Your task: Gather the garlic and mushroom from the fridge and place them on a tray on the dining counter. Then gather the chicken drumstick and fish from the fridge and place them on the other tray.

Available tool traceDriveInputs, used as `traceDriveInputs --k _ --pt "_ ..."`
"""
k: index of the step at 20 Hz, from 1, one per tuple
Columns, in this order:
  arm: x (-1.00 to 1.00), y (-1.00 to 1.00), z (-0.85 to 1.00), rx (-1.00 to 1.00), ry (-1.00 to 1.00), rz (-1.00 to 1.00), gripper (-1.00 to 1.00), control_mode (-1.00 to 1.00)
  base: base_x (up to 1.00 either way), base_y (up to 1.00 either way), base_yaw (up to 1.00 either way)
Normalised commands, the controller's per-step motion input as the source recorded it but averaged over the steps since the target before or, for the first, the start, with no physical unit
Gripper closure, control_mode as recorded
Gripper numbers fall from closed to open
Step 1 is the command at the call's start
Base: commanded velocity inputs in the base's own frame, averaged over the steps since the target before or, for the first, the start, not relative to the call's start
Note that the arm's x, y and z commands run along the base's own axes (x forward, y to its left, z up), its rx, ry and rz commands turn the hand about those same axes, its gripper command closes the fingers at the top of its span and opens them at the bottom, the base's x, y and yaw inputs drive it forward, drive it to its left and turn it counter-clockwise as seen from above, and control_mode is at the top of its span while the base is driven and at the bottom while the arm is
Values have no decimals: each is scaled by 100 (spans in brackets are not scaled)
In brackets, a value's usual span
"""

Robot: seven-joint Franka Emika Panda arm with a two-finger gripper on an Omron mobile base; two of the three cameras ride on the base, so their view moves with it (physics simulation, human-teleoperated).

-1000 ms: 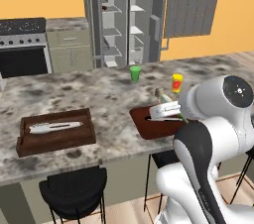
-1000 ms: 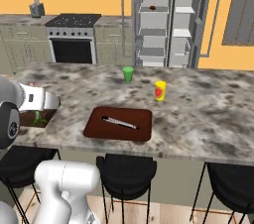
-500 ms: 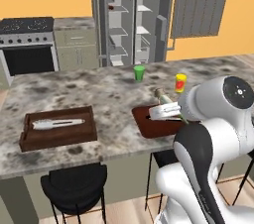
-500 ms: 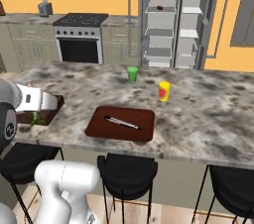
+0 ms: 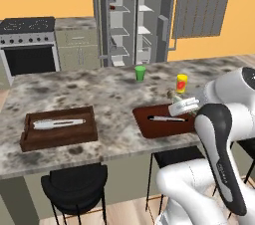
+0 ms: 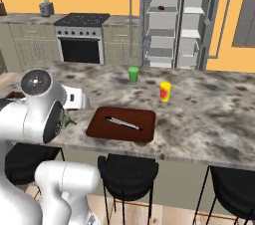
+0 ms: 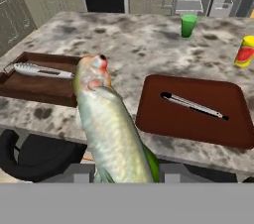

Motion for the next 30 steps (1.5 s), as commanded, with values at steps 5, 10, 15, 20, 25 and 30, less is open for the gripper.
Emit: traceDriveInputs --k 5,10,15,20,25,30 --pt "71 -25 -48 0 19 4 100 -100 0 0 0" --pt "67 0 -43 -3 26 -2 100 -100 0 0 0" --pt "49 0 -28 -8 10 -5 100 -100 0 0 0" --pt "36 0 -32 -13 2 -2 100 -100 0 0 0" --pt "41 0 -26 -13 0 -2 100 -100 0 0 0" --pt "58 -1 -35 0 0 -1 100 -100 0 0 0"
